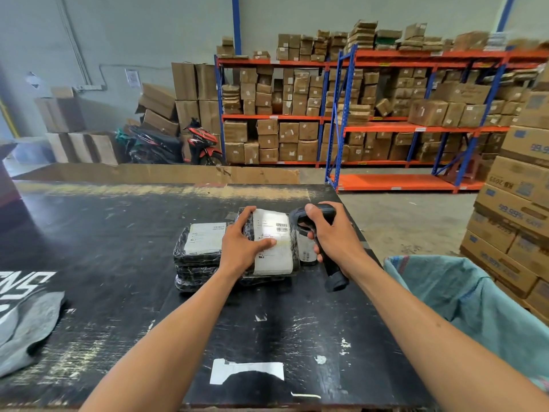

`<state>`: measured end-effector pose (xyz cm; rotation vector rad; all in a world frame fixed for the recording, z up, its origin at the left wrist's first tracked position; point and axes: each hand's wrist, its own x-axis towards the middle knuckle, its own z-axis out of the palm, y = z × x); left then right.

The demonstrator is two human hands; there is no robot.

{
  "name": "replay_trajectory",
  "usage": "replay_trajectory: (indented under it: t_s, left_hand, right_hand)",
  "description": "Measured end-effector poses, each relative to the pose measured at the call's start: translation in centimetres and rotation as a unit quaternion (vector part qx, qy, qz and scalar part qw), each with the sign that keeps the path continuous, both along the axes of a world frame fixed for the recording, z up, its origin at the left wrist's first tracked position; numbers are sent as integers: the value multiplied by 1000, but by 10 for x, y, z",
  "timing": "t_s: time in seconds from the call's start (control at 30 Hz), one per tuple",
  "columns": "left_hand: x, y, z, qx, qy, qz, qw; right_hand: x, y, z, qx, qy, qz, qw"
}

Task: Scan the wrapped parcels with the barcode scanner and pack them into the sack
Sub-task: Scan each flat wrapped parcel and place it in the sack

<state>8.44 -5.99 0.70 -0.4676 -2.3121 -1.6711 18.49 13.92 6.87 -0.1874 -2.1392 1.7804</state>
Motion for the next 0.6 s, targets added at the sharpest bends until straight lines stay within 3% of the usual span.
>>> replay_trajectory:
  t_s: [0.37, 0.6]
  left_hand:
    - [-1, -1, -2, 50, -10, 10, 999]
    - [-6, 3, -12, 89, -12, 21, 996]
  right_hand:
    - [-6, 1, -7, -1, -1, -8, 1000]
    - [-18, 30, -38, 11, -40, -64, 997]
